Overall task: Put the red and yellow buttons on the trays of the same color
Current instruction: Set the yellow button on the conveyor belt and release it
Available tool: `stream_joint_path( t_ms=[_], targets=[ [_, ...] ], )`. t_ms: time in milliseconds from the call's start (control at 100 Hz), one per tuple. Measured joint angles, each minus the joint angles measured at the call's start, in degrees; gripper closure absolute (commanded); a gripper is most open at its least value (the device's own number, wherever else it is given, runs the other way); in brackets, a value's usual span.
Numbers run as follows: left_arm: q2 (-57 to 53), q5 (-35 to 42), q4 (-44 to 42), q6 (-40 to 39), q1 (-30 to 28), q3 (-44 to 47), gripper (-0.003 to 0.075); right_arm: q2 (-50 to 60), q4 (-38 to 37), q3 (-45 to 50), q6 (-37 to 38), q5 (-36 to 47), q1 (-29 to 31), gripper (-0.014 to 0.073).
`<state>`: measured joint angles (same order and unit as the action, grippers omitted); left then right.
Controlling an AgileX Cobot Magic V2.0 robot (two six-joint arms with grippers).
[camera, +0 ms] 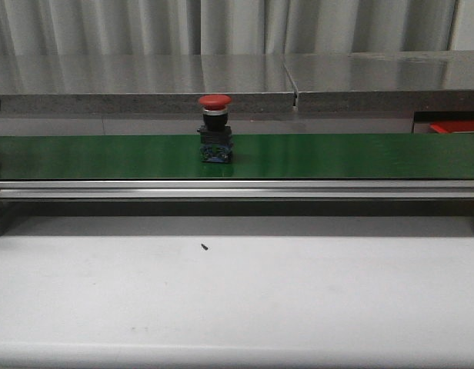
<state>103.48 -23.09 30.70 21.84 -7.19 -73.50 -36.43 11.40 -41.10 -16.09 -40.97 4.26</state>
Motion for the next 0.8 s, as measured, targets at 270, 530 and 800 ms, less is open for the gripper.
stream_joint_path(
  t_ms=[270, 530, 800],
  targets=[
    [-7.95, 0.0, 0.0, 2.33, 3.77, 0.0, 0.0069, 0.0, 0.0, 0.0, 0.0, 0.0, 0.0, 0.0711],
    [-19.31, -1.64, -1.11, 3.86, 6.07, 3.76, 0.0069, 0.0, 0.0, 0.0, 0.0, 0.0, 0.0, 0.0711],
    [-37.2, 0.71, -1.11, 4.31, 7.11, 18.7, 0.0069, 0.0, 0.0, 0.0, 0.0, 0.0, 0.0, 0.0711]
  ],
)
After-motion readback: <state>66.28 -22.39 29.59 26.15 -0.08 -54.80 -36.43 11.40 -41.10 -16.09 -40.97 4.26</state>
